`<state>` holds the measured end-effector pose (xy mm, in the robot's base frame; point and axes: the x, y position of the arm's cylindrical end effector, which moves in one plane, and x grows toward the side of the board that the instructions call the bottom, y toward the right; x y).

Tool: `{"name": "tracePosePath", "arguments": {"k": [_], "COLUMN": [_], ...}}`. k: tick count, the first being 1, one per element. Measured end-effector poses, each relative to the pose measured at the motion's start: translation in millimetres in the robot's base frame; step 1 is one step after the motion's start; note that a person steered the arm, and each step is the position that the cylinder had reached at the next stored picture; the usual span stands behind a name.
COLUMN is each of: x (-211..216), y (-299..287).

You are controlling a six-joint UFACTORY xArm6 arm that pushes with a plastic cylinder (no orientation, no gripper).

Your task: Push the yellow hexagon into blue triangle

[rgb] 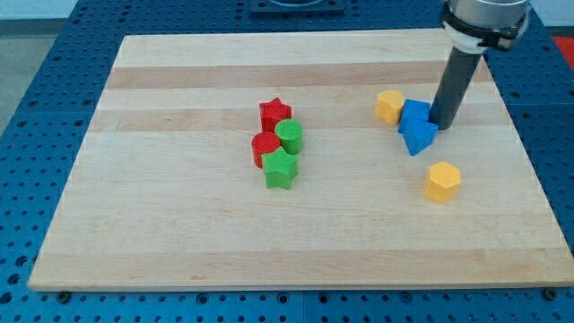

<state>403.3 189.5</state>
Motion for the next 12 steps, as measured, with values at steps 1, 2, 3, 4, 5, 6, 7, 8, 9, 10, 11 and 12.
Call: {"name": "tracePosePath", "arguments": {"k": [1, 2, 3, 4, 5, 6, 7, 8, 9, 10, 11, 12], "x": [0.0, 0.0, 2.9, 20.2, 37.7, 54.0, 74.3, 103.3, 143.7, 165.4, 153.6, 125.2], "y": [-7.8, 2.0, 37.7, 48.3, 47.7, 52.8, 89.5, 128.4, 112.5, 55.1, 14.6, 2.2]}}
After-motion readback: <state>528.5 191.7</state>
